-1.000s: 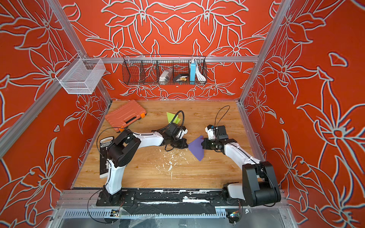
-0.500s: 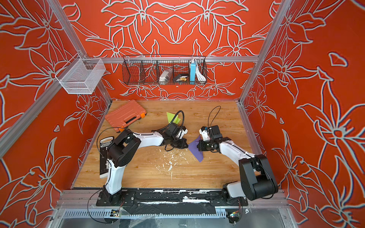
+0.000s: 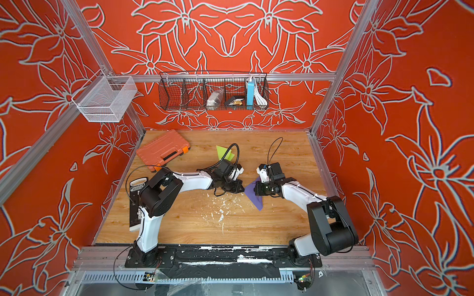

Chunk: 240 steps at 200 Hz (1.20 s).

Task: Fold the square paper diagonally
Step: Fold the paper at the center of the board.

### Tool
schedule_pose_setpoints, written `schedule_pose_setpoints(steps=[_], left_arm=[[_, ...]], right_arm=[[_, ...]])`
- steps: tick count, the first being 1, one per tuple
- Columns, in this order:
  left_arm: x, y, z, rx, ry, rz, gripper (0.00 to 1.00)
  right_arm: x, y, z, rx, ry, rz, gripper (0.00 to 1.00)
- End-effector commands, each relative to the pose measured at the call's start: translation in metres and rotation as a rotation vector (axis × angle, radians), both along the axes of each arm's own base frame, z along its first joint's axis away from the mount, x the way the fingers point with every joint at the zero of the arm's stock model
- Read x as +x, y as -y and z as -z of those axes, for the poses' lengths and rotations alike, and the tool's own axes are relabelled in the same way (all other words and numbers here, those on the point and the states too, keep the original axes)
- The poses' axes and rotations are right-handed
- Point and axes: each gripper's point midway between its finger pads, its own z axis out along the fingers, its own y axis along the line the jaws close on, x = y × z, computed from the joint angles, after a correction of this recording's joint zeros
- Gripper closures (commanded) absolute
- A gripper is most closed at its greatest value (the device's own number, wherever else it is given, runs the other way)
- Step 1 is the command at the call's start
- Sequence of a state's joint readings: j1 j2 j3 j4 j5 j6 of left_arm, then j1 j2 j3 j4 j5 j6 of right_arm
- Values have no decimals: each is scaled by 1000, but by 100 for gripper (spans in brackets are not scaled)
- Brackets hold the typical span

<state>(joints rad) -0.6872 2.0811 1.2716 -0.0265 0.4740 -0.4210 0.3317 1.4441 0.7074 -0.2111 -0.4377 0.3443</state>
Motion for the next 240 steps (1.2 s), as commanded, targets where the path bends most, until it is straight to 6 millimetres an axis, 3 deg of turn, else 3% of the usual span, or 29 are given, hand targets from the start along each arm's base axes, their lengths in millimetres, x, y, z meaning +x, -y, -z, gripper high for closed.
schedule_pose_setpoints(steps=[1,240], left_arm=[[-14,-8,24,58,-50,18,100],[-17,-5,23,49,-53,27,100]], right_arm=[[13,-5,-3,-4,17,38,98],[19,-24,19,-50,-28,23,97]])
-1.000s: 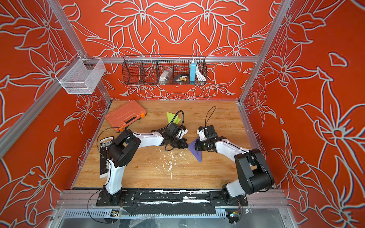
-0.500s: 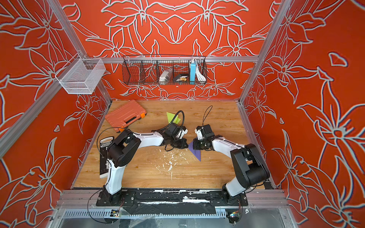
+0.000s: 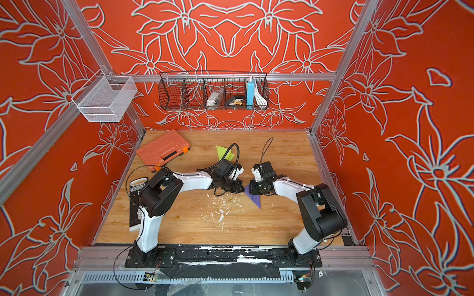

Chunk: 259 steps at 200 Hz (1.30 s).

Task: Fold the square paper diagonally
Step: Fold the paper at the center of the board.

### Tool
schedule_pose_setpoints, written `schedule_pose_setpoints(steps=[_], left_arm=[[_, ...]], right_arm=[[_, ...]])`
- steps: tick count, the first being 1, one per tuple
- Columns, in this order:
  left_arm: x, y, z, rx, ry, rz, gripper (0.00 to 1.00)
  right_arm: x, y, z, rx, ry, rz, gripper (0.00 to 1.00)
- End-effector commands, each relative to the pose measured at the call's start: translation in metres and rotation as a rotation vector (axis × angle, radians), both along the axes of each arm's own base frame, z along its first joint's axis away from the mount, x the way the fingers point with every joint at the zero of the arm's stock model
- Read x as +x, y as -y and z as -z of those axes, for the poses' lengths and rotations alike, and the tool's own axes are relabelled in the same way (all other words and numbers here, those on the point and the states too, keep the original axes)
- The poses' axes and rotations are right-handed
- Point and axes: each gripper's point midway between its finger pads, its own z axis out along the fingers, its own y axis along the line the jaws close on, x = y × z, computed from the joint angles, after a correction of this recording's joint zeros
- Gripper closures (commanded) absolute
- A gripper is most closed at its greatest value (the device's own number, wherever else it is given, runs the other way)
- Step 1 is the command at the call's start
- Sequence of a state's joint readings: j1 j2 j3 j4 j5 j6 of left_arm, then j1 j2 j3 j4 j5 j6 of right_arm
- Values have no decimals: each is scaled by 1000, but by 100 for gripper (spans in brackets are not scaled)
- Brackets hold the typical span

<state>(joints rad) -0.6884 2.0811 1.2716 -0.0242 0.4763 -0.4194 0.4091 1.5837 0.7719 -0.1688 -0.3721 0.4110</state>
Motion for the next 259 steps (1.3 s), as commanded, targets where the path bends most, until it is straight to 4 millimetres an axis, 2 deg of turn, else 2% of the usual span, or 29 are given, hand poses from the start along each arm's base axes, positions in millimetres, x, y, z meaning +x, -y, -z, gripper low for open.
schedule_pose_setpoints(steps=[1,89,117,149,176,204,223,259], left_arm=[[-17,-6,24,52,-54,23,100],[-17,-5,22,49,-53,24,100],[-17,-6,22,50,-54,23,100],[-15,-10,23,76,-47,10,100],[-9,-26,22,160,-14,-38,100],[-8,-33,16,176,3,-60,100],[-7,-37,15,190,3,-72,100],[-6,-34,5,169,20,-68,100]], right_arm=[[8,-3,-3,-6,14,14,96],[10,-8,2,-19,7,8,95],[8,-11,8,-17,-13,4,86],[4,-13,8,1,-29,0,63],[0,-13,6,6,-42,1,56],[-2,-10,7,-4,-58,15,47],[-4,-8,11,-19,-79,24,53],[-5,-5,16,-40,-95,33,78]])
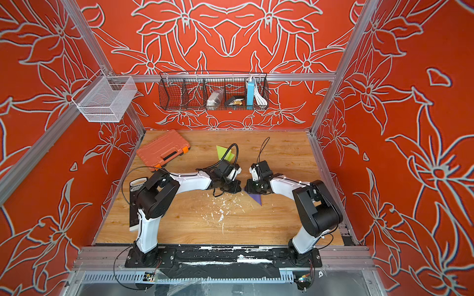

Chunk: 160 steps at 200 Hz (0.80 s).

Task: Fold the square paper diagonally
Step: Fold the paper at the center of the board.

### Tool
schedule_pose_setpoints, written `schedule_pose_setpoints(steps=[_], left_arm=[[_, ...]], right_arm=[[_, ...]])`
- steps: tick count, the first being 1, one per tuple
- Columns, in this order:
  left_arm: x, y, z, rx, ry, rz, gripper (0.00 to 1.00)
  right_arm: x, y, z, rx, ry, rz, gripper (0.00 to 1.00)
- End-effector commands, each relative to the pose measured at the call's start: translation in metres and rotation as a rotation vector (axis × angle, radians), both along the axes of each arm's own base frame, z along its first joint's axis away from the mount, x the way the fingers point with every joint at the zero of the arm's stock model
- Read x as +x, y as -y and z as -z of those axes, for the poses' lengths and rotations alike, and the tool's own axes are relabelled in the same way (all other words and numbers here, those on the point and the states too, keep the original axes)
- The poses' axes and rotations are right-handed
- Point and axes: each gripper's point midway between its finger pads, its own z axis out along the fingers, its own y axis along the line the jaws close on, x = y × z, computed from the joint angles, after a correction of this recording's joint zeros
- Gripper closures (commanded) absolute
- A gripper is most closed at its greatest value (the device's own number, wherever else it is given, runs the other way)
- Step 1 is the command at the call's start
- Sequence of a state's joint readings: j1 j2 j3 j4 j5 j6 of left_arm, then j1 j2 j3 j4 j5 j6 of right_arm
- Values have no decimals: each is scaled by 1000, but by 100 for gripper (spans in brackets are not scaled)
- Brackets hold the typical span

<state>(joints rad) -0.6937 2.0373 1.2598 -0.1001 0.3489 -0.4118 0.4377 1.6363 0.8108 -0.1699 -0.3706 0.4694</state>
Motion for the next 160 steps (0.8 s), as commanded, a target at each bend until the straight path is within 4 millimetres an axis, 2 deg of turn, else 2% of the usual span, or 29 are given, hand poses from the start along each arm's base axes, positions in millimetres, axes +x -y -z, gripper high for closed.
schedule_pose_setpoints(steps=[1,41,92,106,160], left_arm=[[-10,-14,4,58,-17,-5,100],[-9,2,-27,-48,12,21,100],[-12,19,-60,-134,28,38,100],[-12,23,-59,-137,12,44,100],[-10,33,-29,-136,-52,42,100]], right_arm=[[-7,7,11,-50,-56,11,79],[-9,10,16,-69,-70,9,100],[-10,9,19,-67,-81,12,100],[-10,9,19,-66,-84,15,100],[-13,9,20,-58,-93,21,100]])
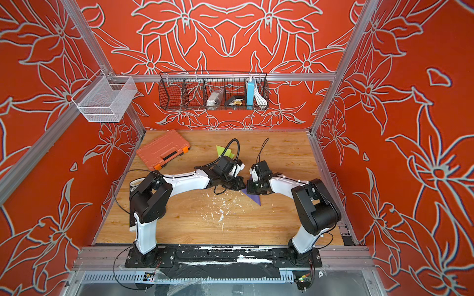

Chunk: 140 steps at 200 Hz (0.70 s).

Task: Fold the square paper diagonally
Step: Fold the paper at the center of the board.

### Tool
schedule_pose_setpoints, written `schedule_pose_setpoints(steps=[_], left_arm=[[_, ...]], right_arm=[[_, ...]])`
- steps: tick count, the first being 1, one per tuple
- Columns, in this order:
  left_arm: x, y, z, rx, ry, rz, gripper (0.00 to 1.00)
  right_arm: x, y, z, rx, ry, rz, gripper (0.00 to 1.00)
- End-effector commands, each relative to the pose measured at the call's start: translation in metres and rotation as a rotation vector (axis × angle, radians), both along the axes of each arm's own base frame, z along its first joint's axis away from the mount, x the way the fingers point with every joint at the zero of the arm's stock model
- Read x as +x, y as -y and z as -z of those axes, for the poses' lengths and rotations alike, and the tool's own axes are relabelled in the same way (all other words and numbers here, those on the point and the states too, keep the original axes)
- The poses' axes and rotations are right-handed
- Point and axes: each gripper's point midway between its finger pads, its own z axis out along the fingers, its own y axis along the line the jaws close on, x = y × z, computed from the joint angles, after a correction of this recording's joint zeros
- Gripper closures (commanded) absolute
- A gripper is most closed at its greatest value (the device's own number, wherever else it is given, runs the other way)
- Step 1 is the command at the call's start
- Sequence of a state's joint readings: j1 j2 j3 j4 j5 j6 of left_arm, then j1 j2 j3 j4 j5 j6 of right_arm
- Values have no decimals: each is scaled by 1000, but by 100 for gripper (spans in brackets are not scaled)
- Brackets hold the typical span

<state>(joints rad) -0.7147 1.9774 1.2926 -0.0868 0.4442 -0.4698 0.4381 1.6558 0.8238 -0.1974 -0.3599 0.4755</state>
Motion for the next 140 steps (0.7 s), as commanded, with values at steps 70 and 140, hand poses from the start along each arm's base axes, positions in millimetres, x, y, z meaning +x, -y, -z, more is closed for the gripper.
schedule_pose_setpoints(steps=[70,140], left_arm=[[3,10,40,22,-63,9,100],[7,10,46,36,-55,6,100]], right_arm=[[-13,5,15,-27,-73,11,100],[-14,3,17,-17,-83,10,100]])
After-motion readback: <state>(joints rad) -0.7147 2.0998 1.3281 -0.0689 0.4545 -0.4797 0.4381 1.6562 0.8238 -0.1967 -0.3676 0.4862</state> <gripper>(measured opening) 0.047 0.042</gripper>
